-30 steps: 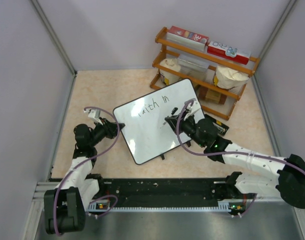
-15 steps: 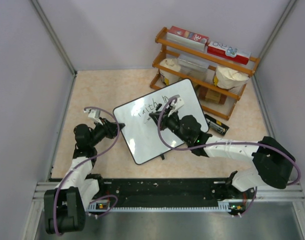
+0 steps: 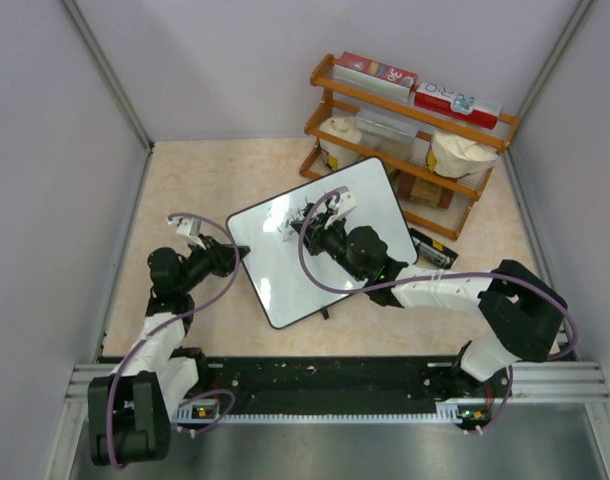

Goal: Write a sentence on the whiteboard

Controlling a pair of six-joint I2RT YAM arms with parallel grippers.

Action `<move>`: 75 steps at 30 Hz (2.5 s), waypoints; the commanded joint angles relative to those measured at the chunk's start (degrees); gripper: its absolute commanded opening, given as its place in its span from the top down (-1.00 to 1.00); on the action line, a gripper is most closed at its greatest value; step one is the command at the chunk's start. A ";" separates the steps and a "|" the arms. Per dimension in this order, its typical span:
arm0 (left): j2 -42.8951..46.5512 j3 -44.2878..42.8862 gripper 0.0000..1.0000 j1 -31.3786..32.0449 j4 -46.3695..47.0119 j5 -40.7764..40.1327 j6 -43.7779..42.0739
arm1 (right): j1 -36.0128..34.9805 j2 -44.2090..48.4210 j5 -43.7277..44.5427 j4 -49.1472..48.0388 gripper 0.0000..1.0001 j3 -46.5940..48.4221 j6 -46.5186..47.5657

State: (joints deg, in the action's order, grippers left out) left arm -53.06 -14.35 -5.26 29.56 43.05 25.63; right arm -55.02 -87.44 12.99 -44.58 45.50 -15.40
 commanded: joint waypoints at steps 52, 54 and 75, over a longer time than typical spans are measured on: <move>-1.43 0.73 1.00 -0.02 1.02 -2.35 -4.18 | 0.62 8.60 -2.18 6.43 1.00 -0.41 0.72; -1.43 0.73 1.00 -0.10 1.02 -2.44 -4.18 | 0.62 8.34 -2.36 6.26 1.00 0.21 0.90; -1.52 0.64 1.00 -0.02 1.02 -2.27 -4.18 | 2.55 3.42 -2.18 7.75 1.00 -0.85 -1.13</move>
State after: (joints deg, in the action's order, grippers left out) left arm -53.89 -14.35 -5.28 30.00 43.20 25.74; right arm -53.01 -83.42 10.87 -35.77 44.88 -15.64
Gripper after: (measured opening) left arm 0.280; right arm 0.078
